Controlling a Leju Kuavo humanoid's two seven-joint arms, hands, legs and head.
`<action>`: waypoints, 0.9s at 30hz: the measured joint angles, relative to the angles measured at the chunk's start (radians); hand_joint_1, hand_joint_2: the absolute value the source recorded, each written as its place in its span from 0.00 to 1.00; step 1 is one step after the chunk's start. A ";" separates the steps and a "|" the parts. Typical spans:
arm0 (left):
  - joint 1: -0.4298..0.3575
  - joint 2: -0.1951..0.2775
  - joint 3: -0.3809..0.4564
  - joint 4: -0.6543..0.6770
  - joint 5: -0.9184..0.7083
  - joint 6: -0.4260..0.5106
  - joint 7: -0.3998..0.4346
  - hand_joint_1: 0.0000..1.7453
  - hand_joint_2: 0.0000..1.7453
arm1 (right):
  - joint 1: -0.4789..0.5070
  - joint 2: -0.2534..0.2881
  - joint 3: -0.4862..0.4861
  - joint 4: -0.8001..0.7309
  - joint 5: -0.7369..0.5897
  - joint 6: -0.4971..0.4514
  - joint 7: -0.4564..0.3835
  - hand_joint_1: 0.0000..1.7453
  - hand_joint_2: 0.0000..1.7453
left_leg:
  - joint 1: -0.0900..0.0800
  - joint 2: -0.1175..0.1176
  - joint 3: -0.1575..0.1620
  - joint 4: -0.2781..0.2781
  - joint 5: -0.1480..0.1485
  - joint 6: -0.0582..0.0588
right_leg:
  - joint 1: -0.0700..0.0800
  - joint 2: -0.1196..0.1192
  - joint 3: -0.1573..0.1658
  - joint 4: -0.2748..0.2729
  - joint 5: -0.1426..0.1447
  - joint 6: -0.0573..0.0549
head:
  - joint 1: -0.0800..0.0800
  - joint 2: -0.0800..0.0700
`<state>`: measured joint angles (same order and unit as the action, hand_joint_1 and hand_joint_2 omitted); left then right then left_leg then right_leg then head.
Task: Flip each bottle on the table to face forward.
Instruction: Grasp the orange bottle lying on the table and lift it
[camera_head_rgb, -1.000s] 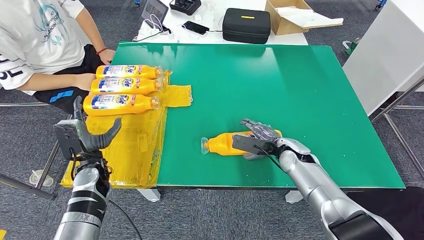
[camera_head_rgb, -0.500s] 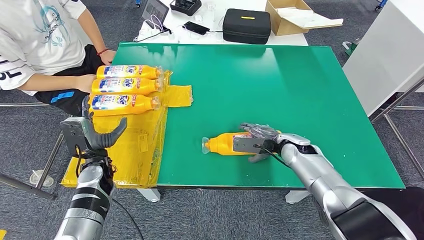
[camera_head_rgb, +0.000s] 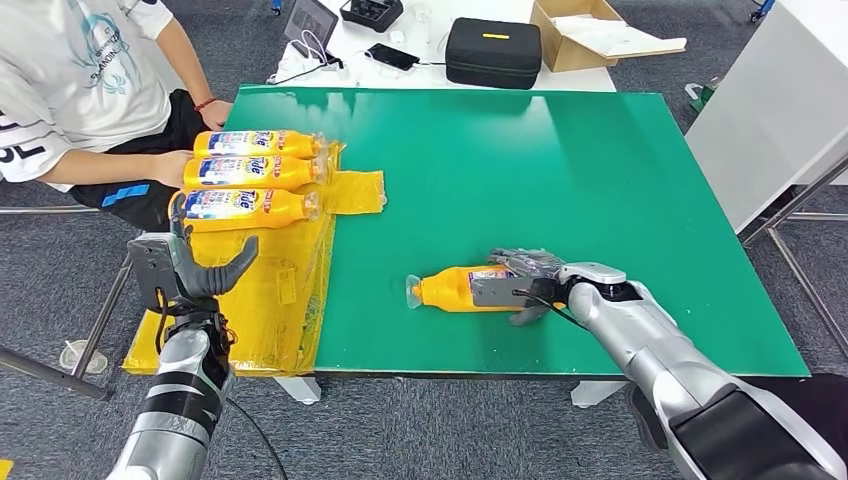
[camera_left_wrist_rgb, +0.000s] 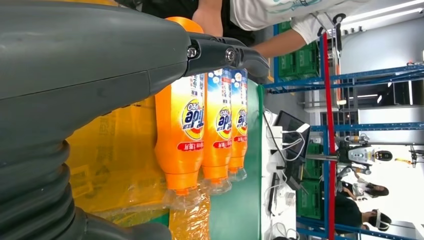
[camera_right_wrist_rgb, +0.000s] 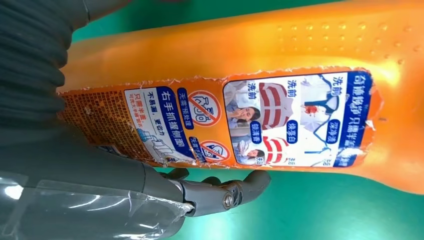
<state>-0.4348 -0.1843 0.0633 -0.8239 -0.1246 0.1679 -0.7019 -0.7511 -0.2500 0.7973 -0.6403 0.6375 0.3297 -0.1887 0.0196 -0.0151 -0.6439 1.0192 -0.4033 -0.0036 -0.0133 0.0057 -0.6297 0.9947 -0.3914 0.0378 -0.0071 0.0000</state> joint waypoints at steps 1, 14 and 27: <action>-0.001 0.000 0.000 0.001 0.001 0.000 0.000 0.00 1.00 | -0.002 -0.001 0.005 0.001 -0.002 0.004 0.004 0.93 1.00 | 0.000 0.000 0.000 0.000 0.000 0.000 | 0.000 0.000 0.000 0.000 0.000 0.000 | 0.000 0.000; 0.000 -0.007 0.001 0.006 0.033 -0.010 0.000 0.00 1.00 | -0.026 -0.055 0.081 -0.015 -0.060 0.014 0.057 1.00 1.00 | 0.000 0.000 0.001 0.000 0.000 0.000 | 0.000 0.000 0.001 0.000 0.000 0.000 | 0.000 0.000; 0.091 -0.032 0.005 -0.122 0.122 -0.110 0.092 0.00 1.00 | 0.354 0.144 -0.270 -0.388 -0.005 -0.834 -0.067 1.00 1.00 | 0.002 0.000 -0.003 -0.001 -0.001 -0.001 | 0.002 0.000 -0.003 0.000 -0.001 -0.001 | -0.001 0.000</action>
<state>-0.3433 -0.2161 0.0681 -0.9461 -0.0022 0.0575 -0.6096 -0.3969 -0.1061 0.5272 -1.0283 0.6325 -0.5039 -0.2557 0.0218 -0.0155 -0.6469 1.0186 -0.4044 -0.0049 -0.0109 0.0055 -0.6329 0.9951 -0.3926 0.0369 -0.0080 0.0000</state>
